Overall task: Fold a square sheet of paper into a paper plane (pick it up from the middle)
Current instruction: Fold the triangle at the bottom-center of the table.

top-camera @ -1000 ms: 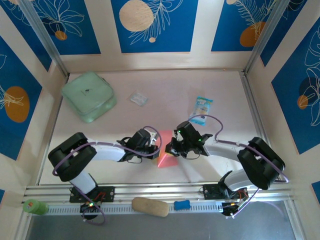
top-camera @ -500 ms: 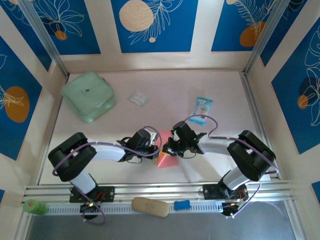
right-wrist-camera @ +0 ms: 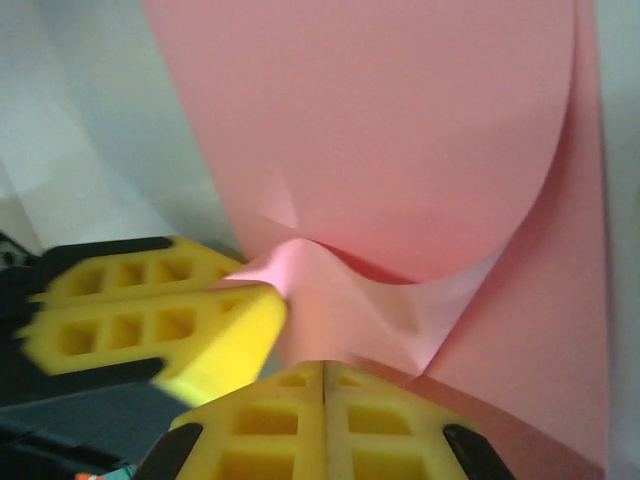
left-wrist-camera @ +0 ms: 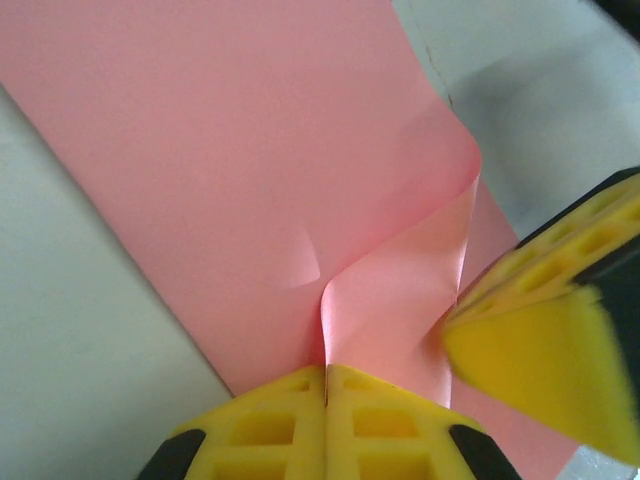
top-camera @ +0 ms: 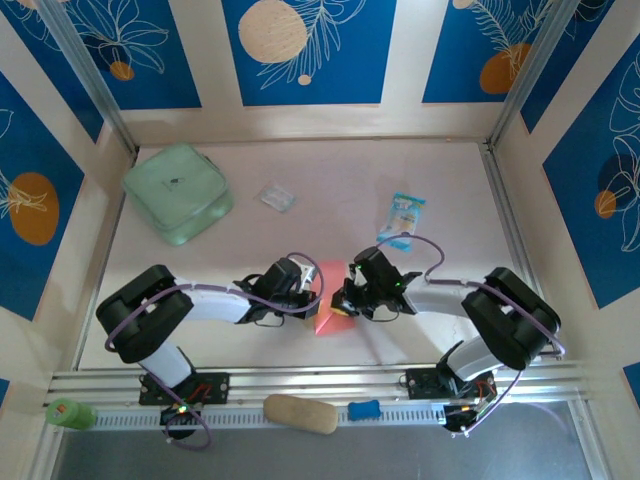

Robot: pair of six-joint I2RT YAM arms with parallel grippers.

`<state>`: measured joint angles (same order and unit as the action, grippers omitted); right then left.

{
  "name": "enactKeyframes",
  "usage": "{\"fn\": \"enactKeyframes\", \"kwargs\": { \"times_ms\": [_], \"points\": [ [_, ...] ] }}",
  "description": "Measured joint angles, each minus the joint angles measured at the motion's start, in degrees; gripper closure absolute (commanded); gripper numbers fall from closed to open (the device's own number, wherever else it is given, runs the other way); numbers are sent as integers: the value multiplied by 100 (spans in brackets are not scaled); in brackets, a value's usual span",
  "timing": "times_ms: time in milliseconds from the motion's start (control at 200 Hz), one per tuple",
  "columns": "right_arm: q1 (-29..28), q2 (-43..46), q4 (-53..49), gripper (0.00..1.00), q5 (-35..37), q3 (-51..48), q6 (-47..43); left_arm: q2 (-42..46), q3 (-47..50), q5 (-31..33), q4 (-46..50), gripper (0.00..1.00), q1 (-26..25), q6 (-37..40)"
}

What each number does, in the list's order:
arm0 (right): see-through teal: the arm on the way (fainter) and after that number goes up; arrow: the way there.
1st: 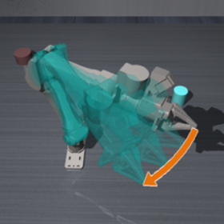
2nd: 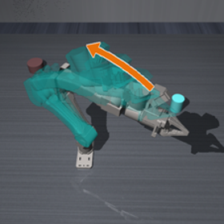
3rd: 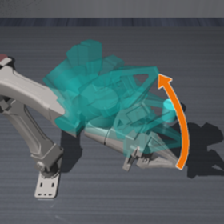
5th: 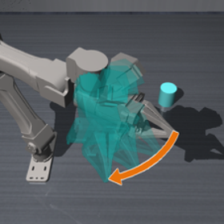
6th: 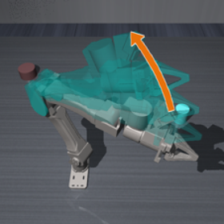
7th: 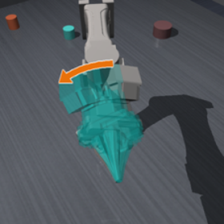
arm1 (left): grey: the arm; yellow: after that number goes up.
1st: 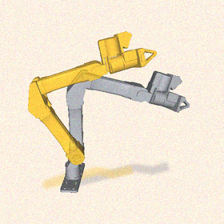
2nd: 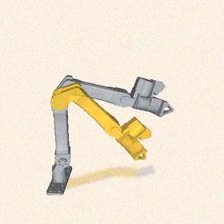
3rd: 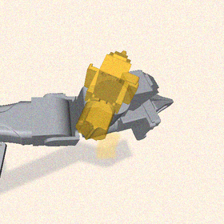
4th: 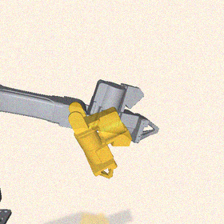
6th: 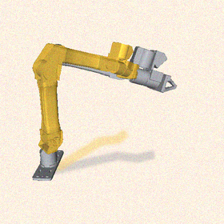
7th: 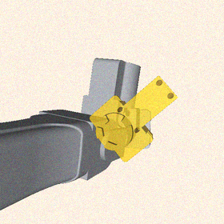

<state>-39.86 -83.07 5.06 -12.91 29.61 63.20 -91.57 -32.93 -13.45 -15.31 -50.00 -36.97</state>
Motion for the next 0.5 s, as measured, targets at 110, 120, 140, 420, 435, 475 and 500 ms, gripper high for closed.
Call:
{"fn": "enactKeyframes", "kwargs": {
  "times_ms": [110,120,140,420,435,475,500],
  "points": [
    [162,63,-17,97,2,118,-63,0,-2,-2,11,100,0,0],
    [175,57,-15,97,4,129,-63,0,-2,-2,13,100,0,0],
    [192,35,-13,97,4,149,-81,0,-7,-2,17,100,0,0],
    [275,-385,20,98,146,37,-94,-4,-35,-2,76,100,0,24],
    [275,-385,39,98,142,24,-87,-4,-37,-2,79,100,0,35],
    [275,-382,52,98,151,24,-81,-4,-37,-2,79,100,0,46],
    [275,-382,55,98,149,24,-81,-4,-37,-2,79,100,0,52]
  ]
}}
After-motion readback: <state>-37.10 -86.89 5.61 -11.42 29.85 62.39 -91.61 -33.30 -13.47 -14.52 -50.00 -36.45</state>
